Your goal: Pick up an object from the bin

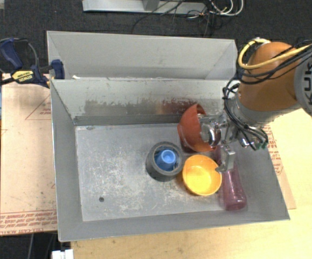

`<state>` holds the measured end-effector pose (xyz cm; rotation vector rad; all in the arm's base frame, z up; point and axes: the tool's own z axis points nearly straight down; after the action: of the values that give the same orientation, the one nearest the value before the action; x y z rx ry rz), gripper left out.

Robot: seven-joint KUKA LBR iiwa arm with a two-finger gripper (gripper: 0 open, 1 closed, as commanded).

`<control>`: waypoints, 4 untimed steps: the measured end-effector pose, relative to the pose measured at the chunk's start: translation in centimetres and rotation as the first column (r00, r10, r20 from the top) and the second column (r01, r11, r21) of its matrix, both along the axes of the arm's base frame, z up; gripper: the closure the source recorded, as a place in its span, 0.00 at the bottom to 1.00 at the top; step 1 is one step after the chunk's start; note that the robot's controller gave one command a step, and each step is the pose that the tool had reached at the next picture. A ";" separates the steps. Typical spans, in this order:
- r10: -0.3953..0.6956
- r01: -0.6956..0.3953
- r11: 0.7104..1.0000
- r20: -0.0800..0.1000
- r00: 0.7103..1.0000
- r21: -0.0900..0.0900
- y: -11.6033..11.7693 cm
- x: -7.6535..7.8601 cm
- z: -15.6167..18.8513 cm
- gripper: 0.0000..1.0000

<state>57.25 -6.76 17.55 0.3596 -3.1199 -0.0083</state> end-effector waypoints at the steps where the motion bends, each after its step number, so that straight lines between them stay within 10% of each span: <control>1: -0.016 0.016 1.000 -0.003 1.000 0.001 0.1 0.3 -1.4 0.00; 2: 0.218 -0.218 0.976 -0.003 0.976 0.003 -0.7 -1.8 -2.3 0.00; 3: -0.071 0.071 0.998 0.006 0.997 0.001 1.3 1.3 -3.1 1.00; 4: -0.070 0.070 0.998 0.006 0.997 0.001 1.3 1.3 -3.1 1.00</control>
Offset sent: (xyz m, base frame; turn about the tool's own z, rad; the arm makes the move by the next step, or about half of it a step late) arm -0.0188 -0.0074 -0.0221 -0.2245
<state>58.58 -5.48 14.48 0.2500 -3.1369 -0.0092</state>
